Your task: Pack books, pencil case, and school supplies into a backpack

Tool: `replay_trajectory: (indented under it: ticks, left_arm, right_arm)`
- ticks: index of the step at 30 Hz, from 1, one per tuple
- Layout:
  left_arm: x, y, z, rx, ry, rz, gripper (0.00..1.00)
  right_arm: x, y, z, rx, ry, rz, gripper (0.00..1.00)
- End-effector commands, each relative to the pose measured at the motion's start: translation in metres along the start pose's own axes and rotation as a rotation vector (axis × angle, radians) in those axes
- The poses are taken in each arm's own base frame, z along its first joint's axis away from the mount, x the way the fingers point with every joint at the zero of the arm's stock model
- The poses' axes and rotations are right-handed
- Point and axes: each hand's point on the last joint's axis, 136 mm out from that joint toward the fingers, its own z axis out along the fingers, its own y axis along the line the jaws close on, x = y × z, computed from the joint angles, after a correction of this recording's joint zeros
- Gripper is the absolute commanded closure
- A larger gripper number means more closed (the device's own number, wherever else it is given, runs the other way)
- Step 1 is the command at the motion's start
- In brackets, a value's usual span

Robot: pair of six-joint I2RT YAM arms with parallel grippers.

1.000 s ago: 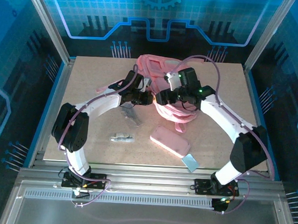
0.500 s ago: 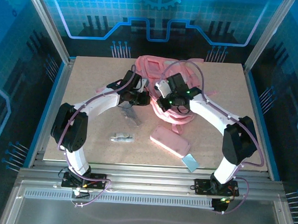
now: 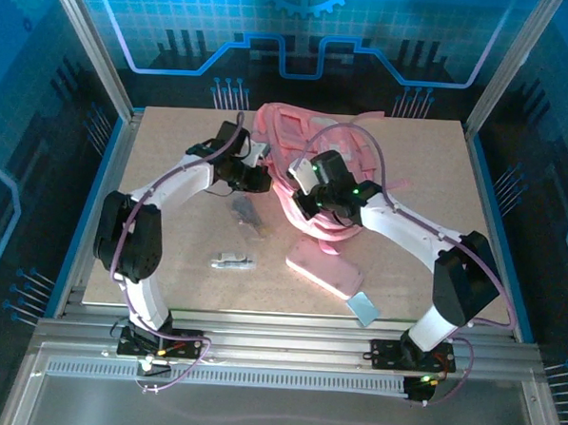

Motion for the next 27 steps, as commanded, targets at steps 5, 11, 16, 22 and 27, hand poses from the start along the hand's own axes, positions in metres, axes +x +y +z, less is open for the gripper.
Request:
replay_trajectory:
  ticks: [5, 11, 16, 22, 27]
  left_arm:
    - [-0.070, 0.068, -0.038, -0.218, -0.130, 0.134, 1.00]
    - [-0.079, 0.102, -0.055, -0.436, -0.171, 0.200, 1.00]
    - [-0.087, 0.131, -0.064, -0.624, -0.212, 0.202, 1.00]
    - [-0.102, 0.136, -0.063, -0.621, -0.284, 0.108, 1.00]
    - [-0.111, 0.162, -0.077, -0.774, -0.353, -0.029, 0.98]
  right_arm:
    - [0.065, -0.012, -0.019, 0.082, 0.233, 0.005, 1.00]
    - [0.062, -0.021, -0.022, 0.100, 0.217, 0.034, 1.00]
    - [0.060, -0.019, -0.021, 0.084, 0.212, 0.043, 1.00]
    - [0.053, -0.010, -0.020, 0.035, 0.187, 0.057, 1.00]
    - [0.055, -0.007, -0.018, 0.023, 0.190, 0.063, 1.00]
